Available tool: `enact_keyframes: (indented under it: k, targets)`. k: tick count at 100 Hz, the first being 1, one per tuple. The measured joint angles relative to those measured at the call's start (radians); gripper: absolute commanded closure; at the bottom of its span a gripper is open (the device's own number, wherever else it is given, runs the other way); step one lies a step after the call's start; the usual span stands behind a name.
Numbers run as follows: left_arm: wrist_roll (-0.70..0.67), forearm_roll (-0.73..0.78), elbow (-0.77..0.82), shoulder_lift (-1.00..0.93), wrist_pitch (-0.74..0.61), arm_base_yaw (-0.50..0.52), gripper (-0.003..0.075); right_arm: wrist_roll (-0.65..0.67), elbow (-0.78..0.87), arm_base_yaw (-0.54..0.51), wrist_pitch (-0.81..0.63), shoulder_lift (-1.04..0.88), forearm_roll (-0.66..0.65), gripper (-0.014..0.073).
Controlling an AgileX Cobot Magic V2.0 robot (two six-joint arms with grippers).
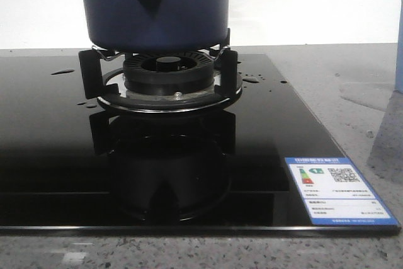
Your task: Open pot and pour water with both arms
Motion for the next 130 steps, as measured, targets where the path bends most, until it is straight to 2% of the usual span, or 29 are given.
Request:
enact_keyframes:
  k: [16, 43, 49, 56, 63, 80, 87, 94, 115, 130]
  targets:
    - [0.0, 0.006, 0.0, 0.0, -0.019, 0.0, 0.0739, 0.0, 0.0, 0.0, 0.0, 0.0, 0.0, 0.066]
    - [0.013, 0.009, 0.0, 0.0, -0.199, 0.004, 0.0739, -0.001, 0.0, 0.0, 0.0, 0.0, 0.0, 0.066]
    - [0.017, 0.042, 0.0, 0.0, -0.222, 0.006, 0.0739, -0.001, 0.0, 0.0, 0.0, 0.0, 0.0, 0.066]
    - [-0.025, 0.15, 0.0, 0.0, -0.238, 0.006, 0.0739, -0.001, 0.0, 0.0, 0.0, 0.0, 0.0, 0.066]
    - [-0.201, 0.372, 0.0, 0.0, -0.249, 0.006, 0.0739, -0.001, 0.0, 0.0, 0.0, 0.0, 0.0, 0.066]
    - [-0.934, 1.168, 0.004, 0.0, -0.239, 0.006, 0.0739, -0.001, 0.0, 0.0, 0.0, 0.0, 0.0, 0.066]
    - [-1.106, 1.357, 0.018, 0.0, -0.242, 0.006, 0.0739, -0.001, 0.0, 0.0, 0.0, 0.0, 0.0, 0.066]
    - [-1.194, 1.446, 0.046, 0.0, -0.268, 0.01, 0.0739, -0.001, 0.0, 0.0, 0.0, 0.0, 0.0, 0.066]
    - [-1.408, 1.568, 0.17, 0.0, -0.404, 0.048, 0.0739, -0.001, 0.0, 0.0, 0.0, 0.0, 0.0, 0.066]
    - [-1.497, 1.614, 0.219, -0.016, -0.455, 0.054, 0.0739, -0.001, 0.0, 0.0, 0.0, 0.0, 0.0, 0.066]
